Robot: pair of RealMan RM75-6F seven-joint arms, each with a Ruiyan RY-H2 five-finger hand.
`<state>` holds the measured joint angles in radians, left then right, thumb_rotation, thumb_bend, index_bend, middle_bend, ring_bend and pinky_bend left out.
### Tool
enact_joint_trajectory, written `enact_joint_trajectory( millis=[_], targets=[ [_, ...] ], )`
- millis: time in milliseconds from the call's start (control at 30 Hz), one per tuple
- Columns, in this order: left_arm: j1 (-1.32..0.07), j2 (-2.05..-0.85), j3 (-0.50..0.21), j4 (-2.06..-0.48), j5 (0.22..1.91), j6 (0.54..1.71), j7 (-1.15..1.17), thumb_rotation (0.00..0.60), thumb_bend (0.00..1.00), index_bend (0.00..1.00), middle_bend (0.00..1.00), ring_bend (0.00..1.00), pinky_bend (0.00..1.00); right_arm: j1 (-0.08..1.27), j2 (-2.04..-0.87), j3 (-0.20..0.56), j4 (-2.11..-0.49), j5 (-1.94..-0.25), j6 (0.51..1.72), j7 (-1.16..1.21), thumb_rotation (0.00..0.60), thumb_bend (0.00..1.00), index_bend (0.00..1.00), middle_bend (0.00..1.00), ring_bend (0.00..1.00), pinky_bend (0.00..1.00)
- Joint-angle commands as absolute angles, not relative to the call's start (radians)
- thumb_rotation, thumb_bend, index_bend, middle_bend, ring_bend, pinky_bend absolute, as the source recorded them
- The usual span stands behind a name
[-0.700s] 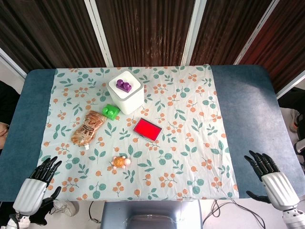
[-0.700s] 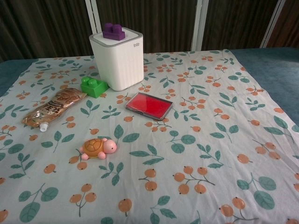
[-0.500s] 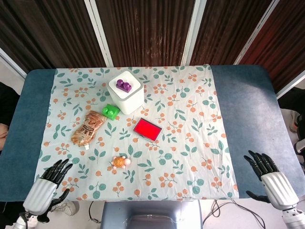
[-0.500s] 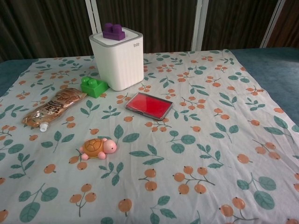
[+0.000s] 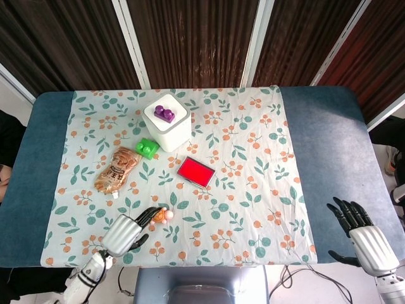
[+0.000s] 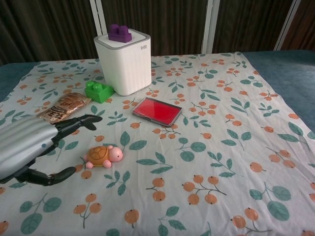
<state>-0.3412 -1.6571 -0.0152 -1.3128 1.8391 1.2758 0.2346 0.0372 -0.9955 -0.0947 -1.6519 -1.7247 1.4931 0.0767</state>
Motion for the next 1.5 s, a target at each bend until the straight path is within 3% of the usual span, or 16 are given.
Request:
enact_joint_trajectory(
  millis=[33, 267, 467, 767, 867, 1067, 1200, 1233, 1333, 1500],
  targets=[
    [-0.389, -1.715, -0.057, -1.275, 1.788, 1.22, 0.28, 0.6, 0.33, 0.12, 0.23, 1.0, 1.0, 0.038, -0.994, -0.092, -1.652, -1.72, 1.492, 0.08, 0.6, 0.18, 0.0, 0.0, 0.0, 0.0],
    [-0.437, -1.762, -0.064, -1.225, 1.723, 1.145, 0.312, 0.6, 0.33, 0.17, 0.24, 1.0, 1.0, 0.038, -0.989, -0.088, -1.651, -1.711, 1.493, 0.087, 0.6, 0.18, 0.0, 0.0, 0.0, 0.0],
    [-0.444, -1.78, -0.052, -1.182, 1.712, 1.165, 0.356, 0.6, 0.33, 0.26, 0.26, 1.0, 1.0, 0.038, -0.986, -0.086, -1.648, -1.711, 1.496, 0.093, 0.6, 0.18, 0.0, 0.0, 0.0, 0.0],
    [-0.446, -1.791, -0.031, -1.142, 1.717, 1.194, 0.382, 0.6, 0.33, 0.39, 0.39, 1.0, 1.0, 0.035, -0.984, -0.087, -1.651, -1.716, 1.502, 0.092, 0.6, 0.18, 0.0, 0.0, 0.0, 0.0],
    [-0.454, -1.805, -0.027, -1.111, 1.712, 1.193, 0.376, 0.6, 0.33, 0.38, 0.43, 1.0, 1.0, 0.034, -0.985, -0.088, -1.651, -1.719, 1.504, 0.09, 0.6, 0.18, 0.0, 0.0, 0.0, 0.0],
    [-0.466, -1.826, -0.022, -1.06, 1.702, 1.201, 0.364, 0.6, 0.33, 0.5, 0.57, 1.0, 1.0, 0.032, -0.984, -0.088, -1.65, -1.72, 1.509, 0.091, 0.6, 0.18, 0.0, 0.0, 0.0, 0.0],
    [-0.468, -1.847, -0.023, -1.023, 1.7, 1.227, 0.364, 0.6, 0.34, 0.64, 0.76, 1.0, 1.0, 0.032, -0.984, -0.088, -1.65, -1.721, 1.509, 0.092, 0.6, 0.18, 0.0, 0.0, 0.0, 0.0],
    [-0.467, -1.857, -0.024, -1.007, 1.701, 1.24, 0.362, 0.6, 0.35, 0.7, 0.84, 1.0, 1.0, 0.032, -0.984, -0.088, -1.65, -1.722, 1.509, 0.092, 0.6, 0.18, 0.0, 0.0, 0.0, 0.0],
    [-0.471, -1.883, -0.025, -0.955, 1.709, 1.272, 0.364, 0.6, 0.36, 0.83, 0.96, 1.0, 1.0, 0.031, -0.983, -0.088, -1.65, -1.722, 1.51, 0.093, 0.6, 0.18, 0.0, 0.0, 0.0, 0.0],
    [-0.478, -1.904, -0.018, -0.904, 1.708, 1.28, 0.357, 0.6, 0.38, 0.87, 1.0, 1.0, 1.0, 0.033, -0.984, -0.087, -1.65, -1.719, 1.504, 0.092, 0.6, 0.18, 0.0, 0.0, 0.0, 0.0]
  ],
)
